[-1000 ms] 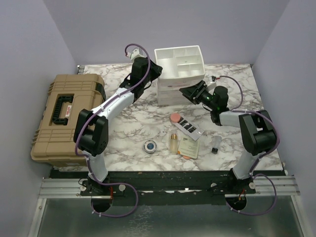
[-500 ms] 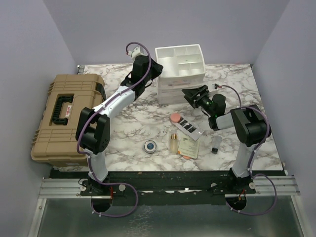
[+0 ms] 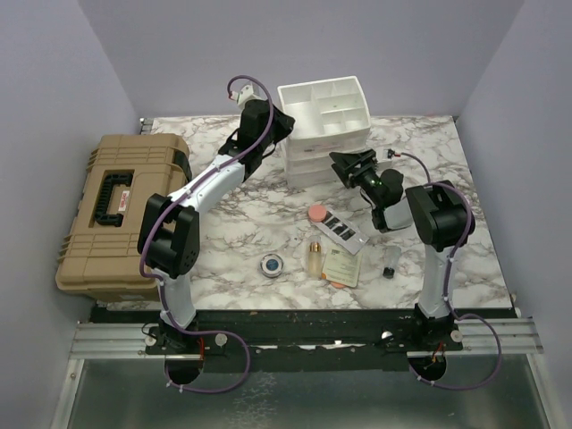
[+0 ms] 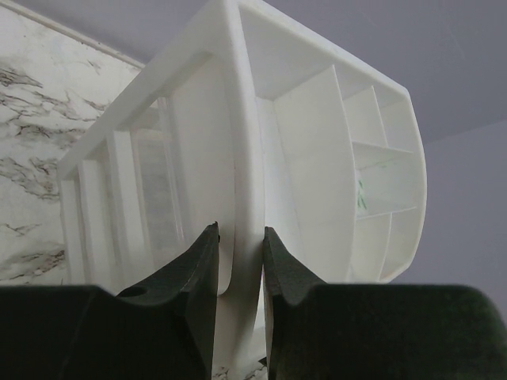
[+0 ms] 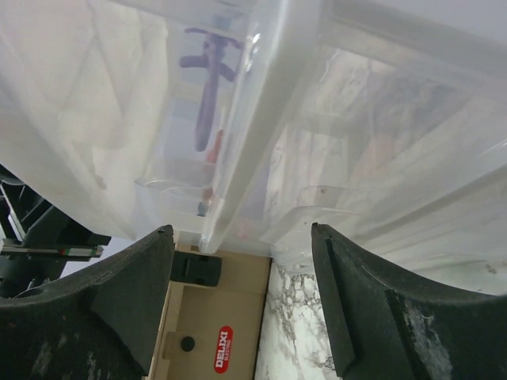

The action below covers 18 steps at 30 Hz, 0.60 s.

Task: Organize the makeup
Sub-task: Open the drawer in the storage box.

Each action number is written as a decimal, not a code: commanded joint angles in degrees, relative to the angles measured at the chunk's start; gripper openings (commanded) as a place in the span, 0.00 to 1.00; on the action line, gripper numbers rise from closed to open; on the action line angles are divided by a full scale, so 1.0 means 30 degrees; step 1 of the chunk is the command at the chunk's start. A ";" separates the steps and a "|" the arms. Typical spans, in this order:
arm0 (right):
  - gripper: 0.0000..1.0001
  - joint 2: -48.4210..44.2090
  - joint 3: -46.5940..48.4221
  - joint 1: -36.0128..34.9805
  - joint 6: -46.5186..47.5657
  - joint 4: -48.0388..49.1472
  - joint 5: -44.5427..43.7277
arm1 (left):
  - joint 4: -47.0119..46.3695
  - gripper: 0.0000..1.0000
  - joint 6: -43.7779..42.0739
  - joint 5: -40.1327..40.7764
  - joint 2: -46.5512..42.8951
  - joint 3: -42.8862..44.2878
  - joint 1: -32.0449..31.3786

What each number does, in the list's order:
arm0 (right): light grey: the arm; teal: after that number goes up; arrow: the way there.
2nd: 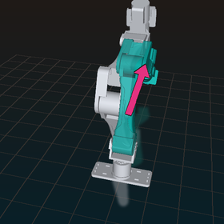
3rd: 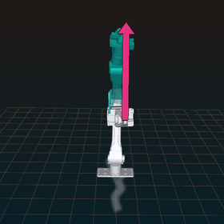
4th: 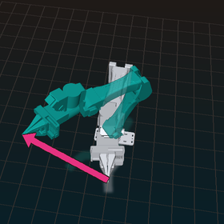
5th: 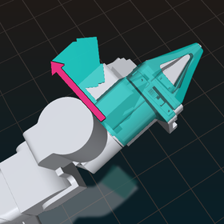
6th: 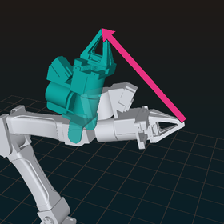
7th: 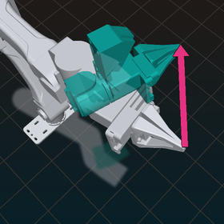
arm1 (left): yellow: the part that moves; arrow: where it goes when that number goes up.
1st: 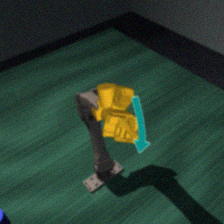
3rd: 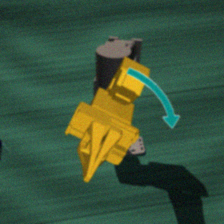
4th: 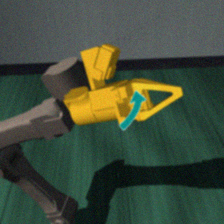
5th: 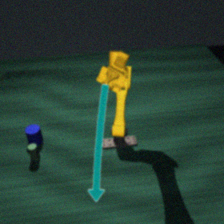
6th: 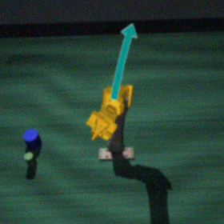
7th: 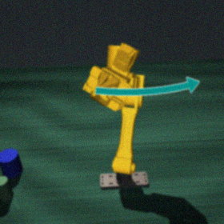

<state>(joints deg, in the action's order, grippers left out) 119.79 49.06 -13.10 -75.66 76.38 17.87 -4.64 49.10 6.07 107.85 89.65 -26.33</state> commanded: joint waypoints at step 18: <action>0.76 0.3626 0.2652 -0.0194 -0.1777 0.6815 -0.0535 | 0.0288 0.05 0.1416 -0.0294 0.0472 -0.0051 -0.0072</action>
<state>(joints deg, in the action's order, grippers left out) 127.76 54.70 -13.34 -78.56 84.31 17.17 -4.64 50.17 6.46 107.87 89.65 -26.26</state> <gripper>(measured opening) 0.762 0.252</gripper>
